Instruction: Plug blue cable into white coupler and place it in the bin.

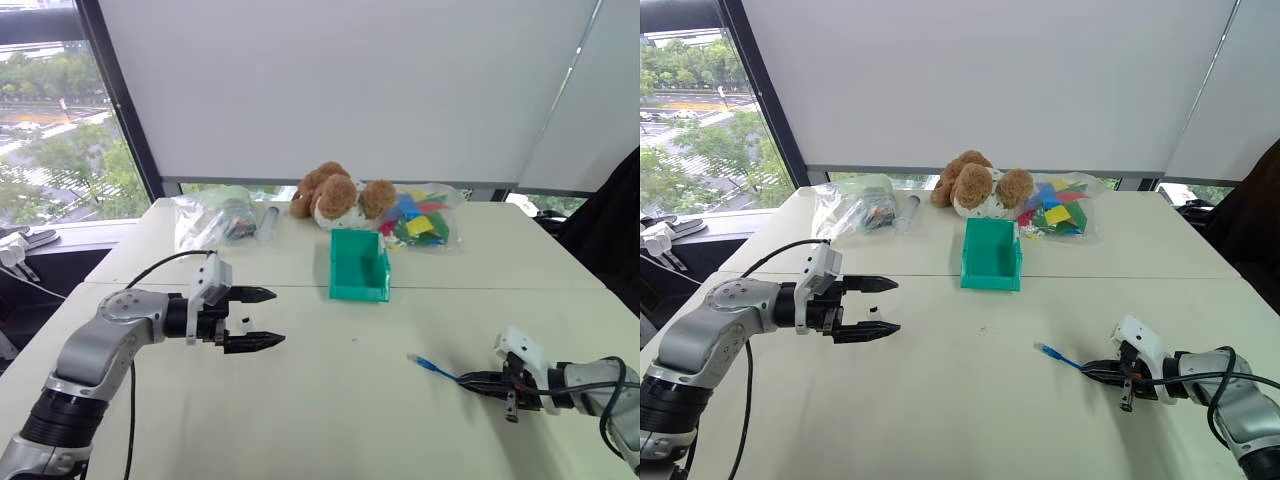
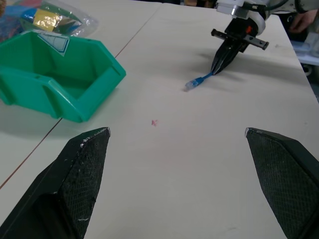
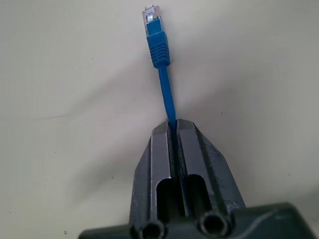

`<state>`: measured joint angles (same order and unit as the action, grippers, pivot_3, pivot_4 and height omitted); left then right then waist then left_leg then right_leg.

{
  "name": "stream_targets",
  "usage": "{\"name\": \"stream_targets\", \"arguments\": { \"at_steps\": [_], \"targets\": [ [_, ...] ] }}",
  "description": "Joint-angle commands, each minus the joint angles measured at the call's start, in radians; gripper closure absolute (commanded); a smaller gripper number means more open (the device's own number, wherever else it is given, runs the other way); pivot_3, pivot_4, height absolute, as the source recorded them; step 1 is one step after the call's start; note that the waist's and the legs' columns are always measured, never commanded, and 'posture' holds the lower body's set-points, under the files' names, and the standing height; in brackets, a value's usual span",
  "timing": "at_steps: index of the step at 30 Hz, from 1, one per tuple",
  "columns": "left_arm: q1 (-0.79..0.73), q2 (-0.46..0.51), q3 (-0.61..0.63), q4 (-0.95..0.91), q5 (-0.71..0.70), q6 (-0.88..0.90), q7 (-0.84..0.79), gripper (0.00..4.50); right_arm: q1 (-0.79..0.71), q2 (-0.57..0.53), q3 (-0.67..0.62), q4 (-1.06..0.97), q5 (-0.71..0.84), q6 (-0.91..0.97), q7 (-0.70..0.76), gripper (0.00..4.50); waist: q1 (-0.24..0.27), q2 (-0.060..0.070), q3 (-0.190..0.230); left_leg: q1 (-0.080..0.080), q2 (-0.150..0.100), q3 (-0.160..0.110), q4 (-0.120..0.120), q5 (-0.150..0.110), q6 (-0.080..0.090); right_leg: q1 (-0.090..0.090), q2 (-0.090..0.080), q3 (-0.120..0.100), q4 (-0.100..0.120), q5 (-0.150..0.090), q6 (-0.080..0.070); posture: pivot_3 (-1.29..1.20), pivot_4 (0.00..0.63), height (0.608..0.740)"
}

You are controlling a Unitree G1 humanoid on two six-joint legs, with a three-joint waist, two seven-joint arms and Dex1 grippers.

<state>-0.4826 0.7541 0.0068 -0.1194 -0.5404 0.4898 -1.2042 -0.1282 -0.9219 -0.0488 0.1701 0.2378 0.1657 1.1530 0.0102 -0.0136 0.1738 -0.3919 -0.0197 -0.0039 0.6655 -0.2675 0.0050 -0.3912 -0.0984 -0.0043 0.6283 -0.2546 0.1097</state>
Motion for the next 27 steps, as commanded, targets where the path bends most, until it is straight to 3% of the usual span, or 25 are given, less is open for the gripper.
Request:
{"name": "stream_targets", "arguments": {
  "at_steps": [1,8,14,20,23,27],
  "targets": [
    [-0.005,0.007,0.021,-0.026,-0.004,-0.015,0.002,0.0,-0.032,0.005,0.036,-0.146,0.011,0.061,0.008,4.49,-0.004,0.0,0.0,0.0,0.0,0.0,0.0,0.0,0.0,-0.001,0.0,0.0,0.0,0.0,0.0,0.0,0.15,0.74],
    [-0.028,0.0,0.005,-0.011,0.003,-0.02,-0.004,0.0,-0.178,0.092,0.198,-0.335,0.009,0.195,0.019,4.49,-0.008,0.003,0.002,-0.008,0.0,0.0,-0.003,0.0,0.0,-0.01,0.0,0.0,0.001,0.001,0.001,0.0,0.15,0.74],
    [-0.041,-0.008,-0.006,-0.01,0.006,-0.017,-0.01,0.0,-0.319,0.215,0.354,-0.211,-0.1,0.166,0.005,4.49,0.002,0.003,0.002,-0.016,-0.002,0.0,-0.001,0.001,-0.001,-0.017,0.002,-0.001,0.002,0.002,0.004,0.0,0.15,0.74],
    [-0.034,-0.013,-0.032,-0.033,0.015,-0.023,-0.02,0.0,-0.382,0.278,0.406,-0.117,-0.152,0.132,0.007,4.49,-0.002,0.003,0.002,-0.016,-0.002,0.0,-0.001,0.001,-0.001,-0.017,0.003,-0.001,0.002,0.002,0.004,0.0,0.15,0.74],
    [-0.043,-0.021,-0.059,-0.027,0.03,-0.044,-0.039,0.0,-0.384,0.27,0.399,-0.123,-0.152,0.137,0.023,3.57,-0.004,0.003,0.002,-0.016,-0.001,0.0,-0.001,0.001,-0.001,-0.017,0.003,-0.001,0.002,0.002,0.004,0.0,0.15,0.74],
    [-0.082,-0.064,-0.151,0.04,0.088,-0.139,-0.123,0.0,-0.347,0.221,0.318,-0.266,-0.07,0.244,0.034,1.59,0.002,0.003,0.002,-0.016,-0.002,0.0,-0.001,0.001,-0.001,-0.017,0.004,-0.001,0.002,0.002,0.004,0.0,0.15,0.74]
  ]
}}
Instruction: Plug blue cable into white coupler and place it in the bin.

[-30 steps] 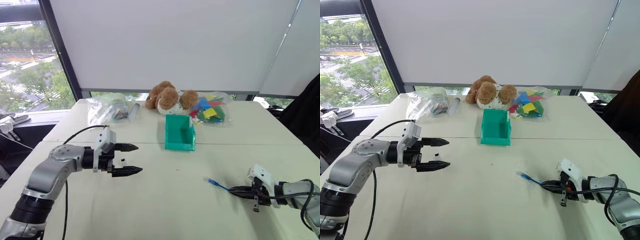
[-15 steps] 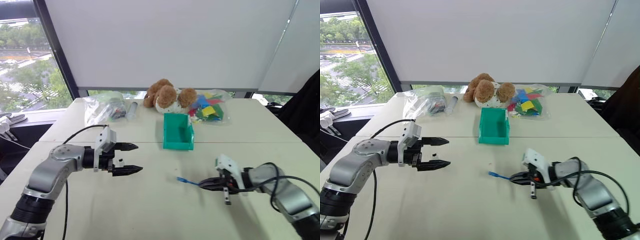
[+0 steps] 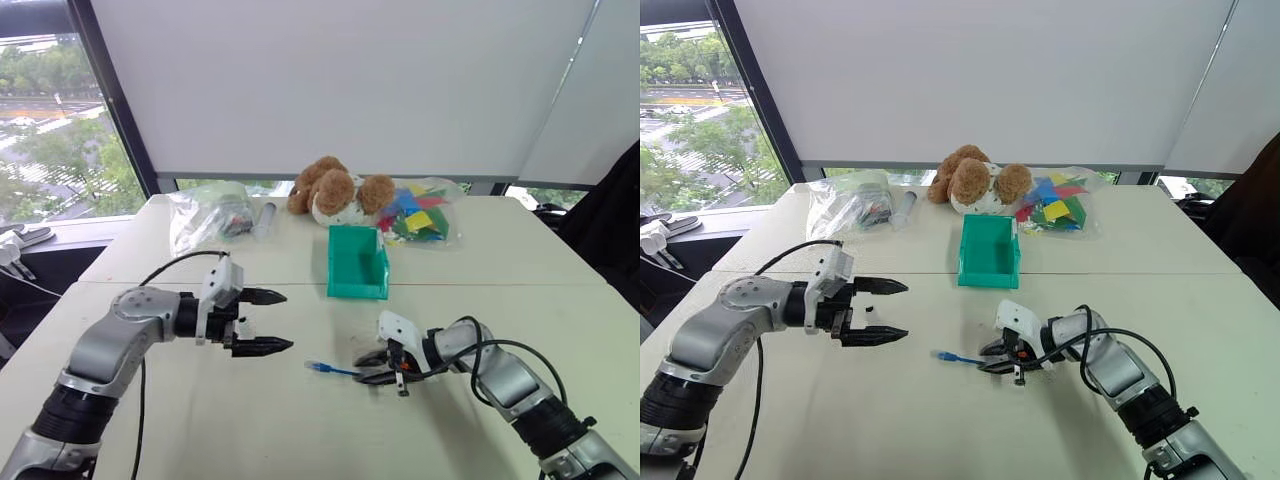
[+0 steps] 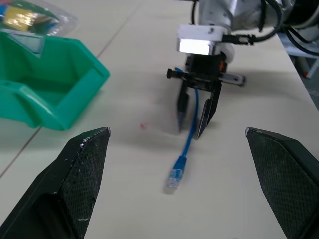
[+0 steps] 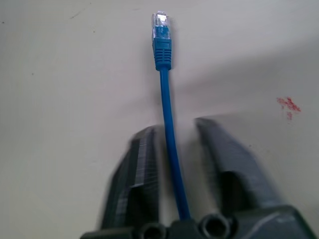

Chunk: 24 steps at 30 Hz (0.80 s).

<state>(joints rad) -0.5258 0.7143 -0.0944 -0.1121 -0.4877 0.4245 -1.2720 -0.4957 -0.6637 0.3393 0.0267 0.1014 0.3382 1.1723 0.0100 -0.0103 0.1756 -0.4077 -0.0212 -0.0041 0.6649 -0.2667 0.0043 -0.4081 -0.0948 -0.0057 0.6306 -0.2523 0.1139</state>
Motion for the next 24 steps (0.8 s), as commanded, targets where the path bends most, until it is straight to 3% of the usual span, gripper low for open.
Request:
{"name": "stream_targets", "arguments": {
  "at_steps": [1,2,11,16,24],
  "targets": [
    [-0.049,-0.037,-0.069,0.057,0.052,-0.099,-0.073,0.0,0.032,-0.049,-0.092,-0.166,0.09,0.106,0.014,1.14,0.006,0.0,0.0,0.0,0.0,0.0,0.0,0.0,0.0,0.0,0.0,0.0,0.0,0.0,0.0,0.0,0.15,0.74],
    [-0.062,-0.057,-0.091,0.087,0.068,-0.124,-0.089,0.0,0.053,-0.066,-0.122,-0.22,0.114,0.137,0.008,0.67,0.007,0.0,0.0,-0.001,-0.001,-0.001,0.001,0.0,0.0,0.0,0.0,0.0,0.0,0.0,0.0,0.0,0.15,0.74],
    [-0.147,-0.208,-0.182,0.415,0.188,-0.335,-0.173,0.0,0.195,-0.123,-0.367,-0.55,0.329,0.405,-0.117,0.67,-0.001,0.0,0.0,0.0,0.001,-0.001,0.001,0.0,0.0,0.0,0.001,0.0,0.0,0.0,0.0,0.0,0.15,0.74],
    [-0.194,-0.255,-0.2,0.627,0.255,-0.46,-0.221,0.0,0.23,-0.125,-0.414,-0.619,0.371,0.459,-0.192,0.67,0.003,0.0,0.0,-0.001,0.0,-0.001,0.001,0.0,0.0,0.0,0.0,0.0,0.0,0.0,0.0,0.0,0.15,0.74],
    [-0.224,-0.298,-0.204,0.762,0.313,-0.548,-0.265,0.0,0.247,-0.128,-0.42,-0.655,0.415,0.481,-0.262,0.67,0.002,0.0,0.0,-0.001,0.0,-0.001,0.001,0.0,0.001,0.0,0.0,0.0,0.0,0.0,0.0,0.0,0.15,0.74]
  ]
}}
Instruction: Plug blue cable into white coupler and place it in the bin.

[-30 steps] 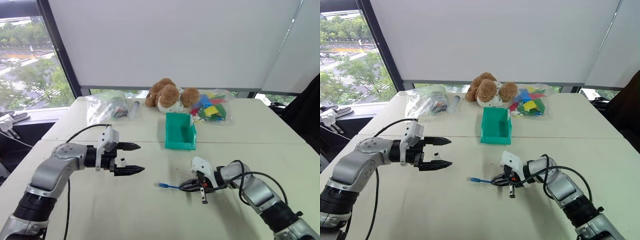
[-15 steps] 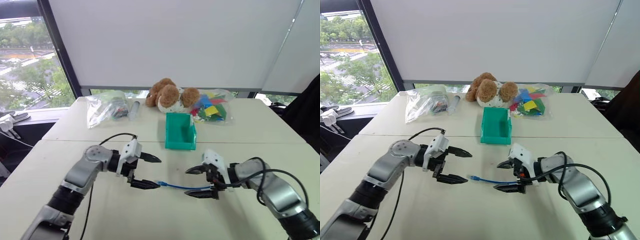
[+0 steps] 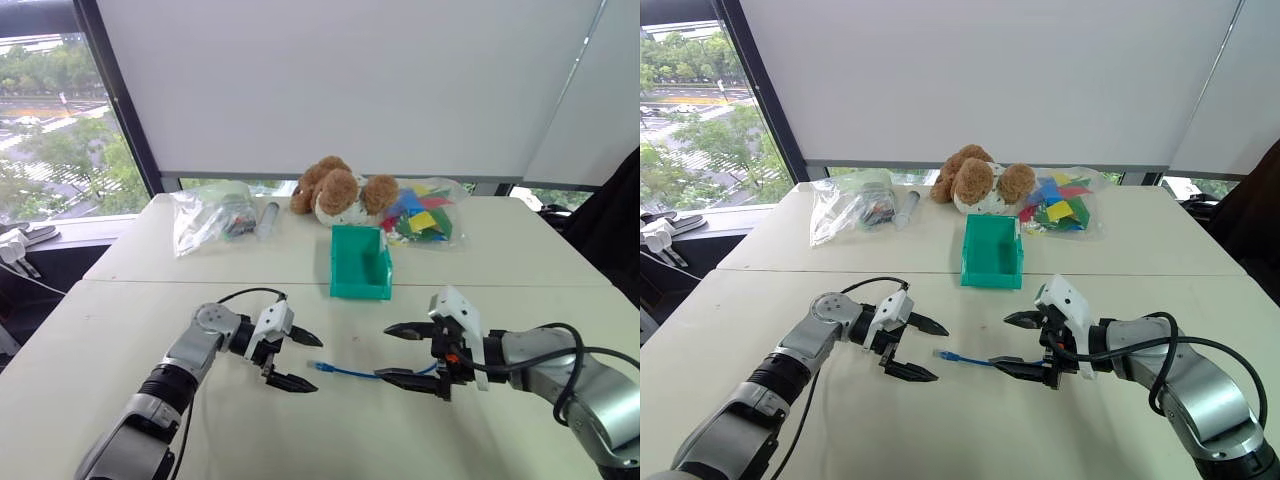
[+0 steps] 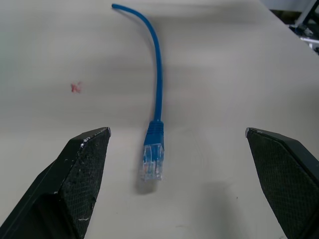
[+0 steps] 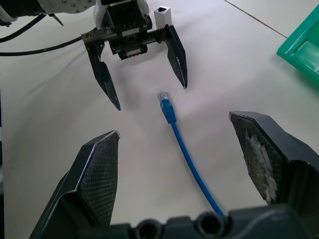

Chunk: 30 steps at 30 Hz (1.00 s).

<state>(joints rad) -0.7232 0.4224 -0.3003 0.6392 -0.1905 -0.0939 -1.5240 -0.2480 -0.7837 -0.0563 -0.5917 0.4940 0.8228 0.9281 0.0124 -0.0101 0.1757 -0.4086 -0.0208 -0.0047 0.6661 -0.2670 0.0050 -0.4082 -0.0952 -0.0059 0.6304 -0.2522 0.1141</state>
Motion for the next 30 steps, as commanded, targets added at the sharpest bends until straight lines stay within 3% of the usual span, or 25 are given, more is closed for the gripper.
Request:
{"name": "stream_targets", "arguments": {
  "at_steps": [1,7,8,12,17,24,30],
  "targets": [
    [-0.028,-0.009,0.004,0.017,0.021,-0.034,-0.014,0.0,0.0,-0.009,-0.024,-0.038,0.026,-0.004,-0.023,0.67,0.0,0.0,0.0,0.0,0.0,0.0,0.0,0.0,0.0,0.0,0.0,0.0,0.0,0.0,0.0,0.0,0.15,0.74],
    [-0.018,-0.016,-0.003,0.065,0.078,-0.091,0.002,0.0,-0.003,-0.018,-0.022,-0.033,0.04,-0.016,-0.038,0.67,0.0,0.0,0.0,0.0,0.0,0.0,0.0,0.0,0.0,0.0,0.0,0.0,0.0,0.0,0.0,0.0,0.15,0.74],
    [-0.019,-0.018,-0.006,0.074,0.092,-0.104,0.014,0.26,-0.004,-0.019,-0.02,-0.034,0.041,-0.017,-0.04,0.62,0.0,0.0,0.0,0.0,0.0,0.0,0.0,0.0,0.0,0.0,0.0,0.0,0.0,0.0,0.0,0.0,0.15,0.74],
    [-0.022,-0.024,-0.013,0.109,0.132,-0.142,0.043,1.84,-0.007,-0.022,-0.013,-0.036,0.045,-0.022,-0.05,0.61,0.0,0.0,0.0,0.0,0.0,0.0,0.0,0.0,0.0,0.0,0.0,0.0,0.0,0.0,0.0,0.0,0.15,0.74],
    [-0.015,-0.029,-0.008,0.107,0.132,-0.136,0.042,4.48,-0.008,-0.026,-0.005,-0.038,0.043,-0.027,-0.058,0.61,-0.001,0.0,0.0,0.0,0.0,0.0,0.0,0.0,0.0,0.0,0.0,0.0,0.0,0.0,0.0,0.0,0.15,0.74],
    [-0.008,-0.018,0.054,-0.018,0.053,-0.079,0.048,4.48,0.007,-0.028,-0.022,-0.061,0.064,-0.017,-0.078,0.61,-0.001,0.0,0.0,0.0,0.0,0.0,0.0,0.0,0.0,0.0,0.0,0.0,0.0,0.0,0.0,0.0,0.15,0.74],
    [-0.03,-0.007,0.154,-0.238,-0.042,0.079,0.148,4.48,0.061,0.042,-0.136,-0.126,0.215,0.112,-0.201,0.61,0.001,0.0,0.0,0.0,0.0,-0.001,0.0,0.0,0.0,0.0,-0.001,0.0,0.0,0.0,0.0,0.0,0.15,0.74]
  ]
}}
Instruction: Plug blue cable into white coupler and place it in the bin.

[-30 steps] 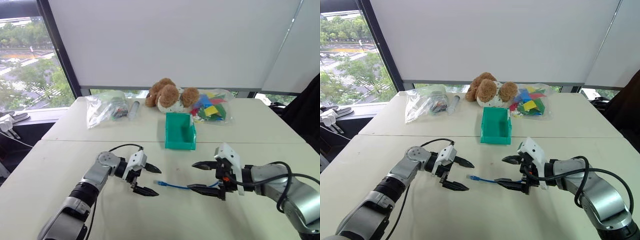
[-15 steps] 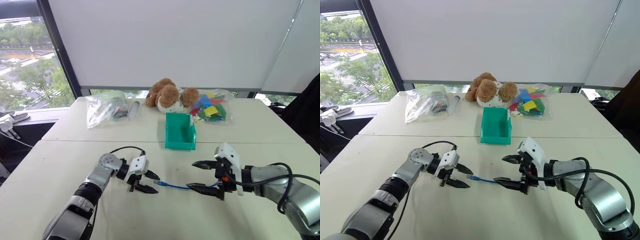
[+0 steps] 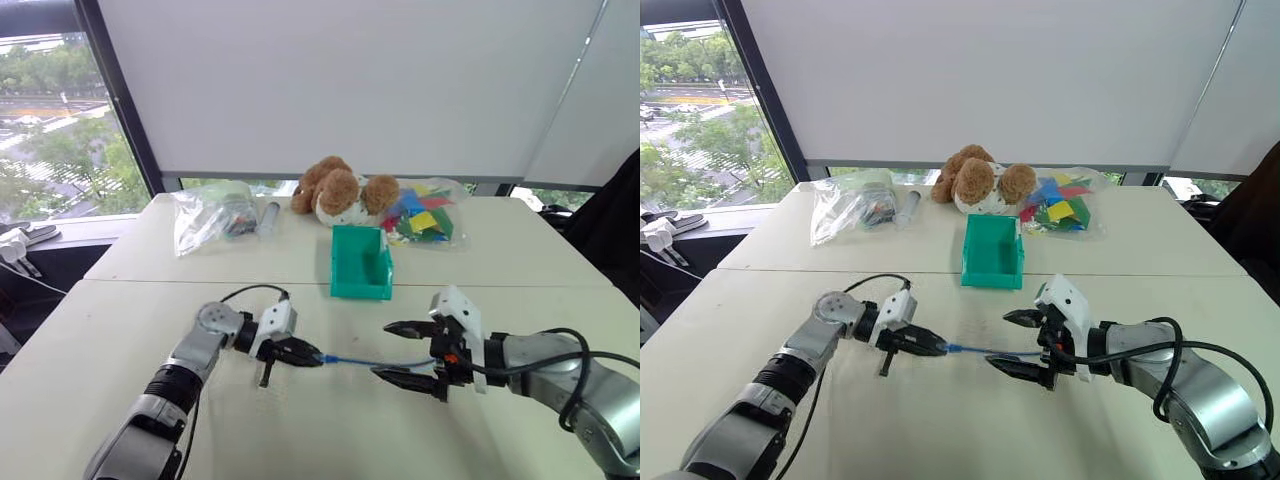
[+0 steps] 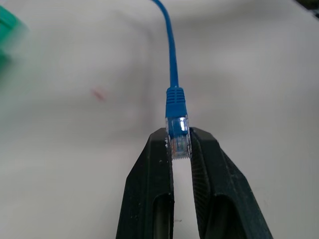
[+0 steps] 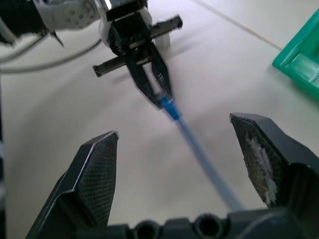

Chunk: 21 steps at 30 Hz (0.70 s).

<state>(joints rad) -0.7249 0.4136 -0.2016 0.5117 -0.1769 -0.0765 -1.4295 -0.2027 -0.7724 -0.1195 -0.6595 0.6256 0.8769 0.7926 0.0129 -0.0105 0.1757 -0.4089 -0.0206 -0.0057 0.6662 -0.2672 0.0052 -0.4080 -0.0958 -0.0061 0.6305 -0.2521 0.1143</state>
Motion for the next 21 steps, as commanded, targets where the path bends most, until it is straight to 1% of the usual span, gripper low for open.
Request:
{"name": "stream_targets", "arguments": {
  "at_steps": [1,5,6,8,11,14,18,21],
  "targets": [
    [-0.034,-0.001,0.072,-0.145,-0.069,0.084,0.081,4.48,0.035,0.054,-0.085,-0.071,0.113,0.086,-0.1,0.61,0.001,0.0,0.0,0.0,0.0,0.0,0.0,0.0,0.0,0.0,0.0,0.0,0.0,0.0,0.0,0.0,0.15,0.74],
    [-0.043,-0.001,0.095,-0.229,-0.089,0.14,0.141,4.48,0.059,0.133,-0.108,-0.089,0.202,0.157,-0.214,0.61,-0.001,0.0,0.0,0.0,0.0,0.0,0.0,0.0,0.0,0.0,0.0,0.0,0.0,0.0,0.0,0.0,0.15,0.74],
    [-0.044,0.001,0.096,-0.243,-0.091,0.147,0.15,4.48,0.042,0.179,-0.102,-0.07,0.213,0.17,-0.266,0.61,-0.003,0.0,0.0,0.0,0.0,0.0,0.0,0.0,0.0,0.0,0.0,0.0,0.0,0.0,0.0,0.0,0.15,0.74],
    [-0.047,0.006,0.096,-0.261,-0.092,0.152,0.165,4.48,-0.014,0.307,-0.096,-0.004,0.245,0.197,-0.394,0.61,-0.007,0.0,0.0,0.001,0.0,0.0,0.0,0.0,0.0,0.0,0.001,0.0,0.0,0.0,0.0,0.0,0.15,0.74],
    [-0.049,0.012,0.091,-0.262,-0.085,0.145,0.176,4.48,-0.087,0.443,-0.099,0.076,0.277,0.231,-0.52,0.61,-0.009,0.001,0.0,0.001,0.001,0.0,0.0,0.0,0.0,0.0,0.002,0.0,0.002,0.0,0.0,0.0,0.15,0.74],
    [-0.047,0.014,0.087,-0.258,-0.079,0.133,0.183,4.48,-0.15,0.558,-0.131,0.159,0.317,0.259,-0.64,0.61,-0.009,0.001,0.0,0.001,0.0,0.0,0.0,0.0,0.0,-0.001,0.002,0.0,0.002,0.0,0.0,0.0,0.15,0.74],
    [-0.046,0.015,0.08,-0.257,-0.072,0.118,0.191,4.48,-0.195,0.66,-0.161,0.21,0.398,0.255,-0.726,0.61,-0.002,0.001,0.0,0.0,0.0,0.0,-0.001,0.0,0.0,-0.001,0.002,0.0,0.002,0.0,0.0,0.0,0.15,0.74],
    [-0.046,0.018,0.073,-0.252,-0.066,0.104,0.195,4.48,-0.224,0.692,-0.173,0.234,0.441,0.249,-0.769,0.61,-0.004,0.001,0.0,0.0,0.0,0.0,-0.001,0.0,0.0,-0.001,0.002,0.0,0.002,0.0,0.0,0.0,0.15,0.74]
  ]
}}
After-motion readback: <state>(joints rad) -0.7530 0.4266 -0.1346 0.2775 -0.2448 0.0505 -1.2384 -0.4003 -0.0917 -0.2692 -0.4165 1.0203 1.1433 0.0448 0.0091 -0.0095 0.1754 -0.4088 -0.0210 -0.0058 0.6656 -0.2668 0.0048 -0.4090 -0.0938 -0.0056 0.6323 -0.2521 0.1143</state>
